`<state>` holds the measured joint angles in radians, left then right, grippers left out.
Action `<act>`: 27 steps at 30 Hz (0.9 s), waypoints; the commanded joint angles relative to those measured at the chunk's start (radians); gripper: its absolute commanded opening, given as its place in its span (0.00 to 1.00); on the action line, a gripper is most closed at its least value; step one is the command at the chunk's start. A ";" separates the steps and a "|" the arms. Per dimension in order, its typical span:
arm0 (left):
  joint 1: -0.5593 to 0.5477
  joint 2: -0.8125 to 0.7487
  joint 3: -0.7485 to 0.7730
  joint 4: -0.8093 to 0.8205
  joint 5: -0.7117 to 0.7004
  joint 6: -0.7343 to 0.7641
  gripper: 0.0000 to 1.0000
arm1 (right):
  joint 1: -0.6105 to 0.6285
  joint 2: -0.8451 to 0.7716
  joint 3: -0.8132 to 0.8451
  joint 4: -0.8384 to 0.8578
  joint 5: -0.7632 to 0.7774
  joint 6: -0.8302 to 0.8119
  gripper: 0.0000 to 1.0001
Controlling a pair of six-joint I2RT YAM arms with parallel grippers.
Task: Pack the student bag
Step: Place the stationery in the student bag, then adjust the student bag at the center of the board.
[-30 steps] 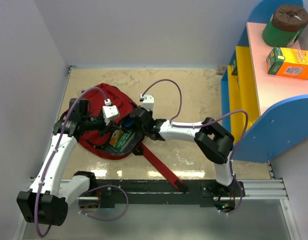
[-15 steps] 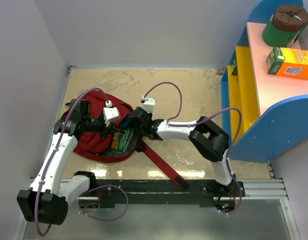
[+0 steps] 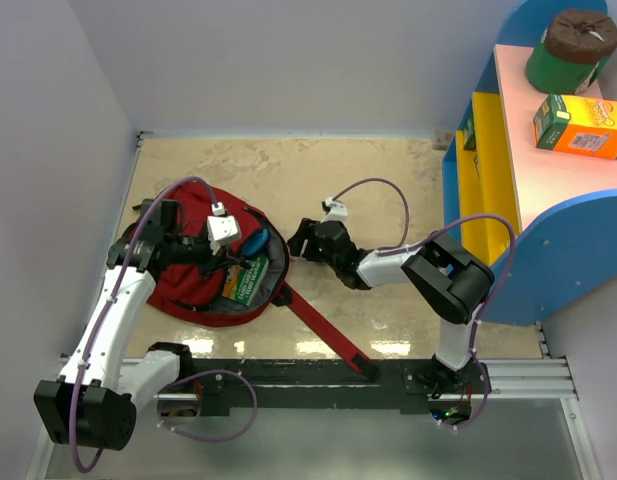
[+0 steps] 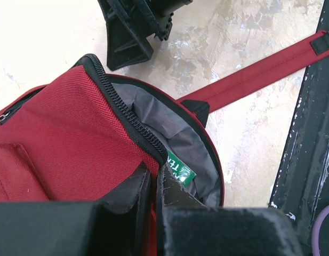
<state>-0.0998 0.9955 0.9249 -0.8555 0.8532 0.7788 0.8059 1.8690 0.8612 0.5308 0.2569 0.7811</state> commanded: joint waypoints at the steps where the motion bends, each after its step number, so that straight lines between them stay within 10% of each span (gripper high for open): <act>1: -0.011 -0.024 0.026 -0.007 0.047 0.017 0.00 | 0.010 -0.031 -0.008 0.195 -0.142 -0.005 0.67; 19: -0.011 -0.026 0.043 0.004 0.049 -0.003 0.00 | 0.044 0.094 0.114 -0.046 -0.107 -0.091 0.52; 22: -0.011 -0.028 0.045 0.009 0.044 -0.004 0.00 | 0.046 0.082 0.124 -0.011 -0.149 -0.112 0.38; 24: -0.011 -0.023 0.049 0.010 0.040 -0.004 0.00 | 0.044 0.032 0.139 -0.009 -0.147 -0.117 0.05; 27: -0.011 -0.018 0.042 0.024 0.027 -0.009 0.00 | 0.038 -0.066 0.237 -0.162 -0.037 -0.199 0.00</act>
<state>-0.0998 0.9901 0.9260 -0.8543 0.8406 0.7780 0.8459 1.9453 0.9733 0.4942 0.1207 0.6830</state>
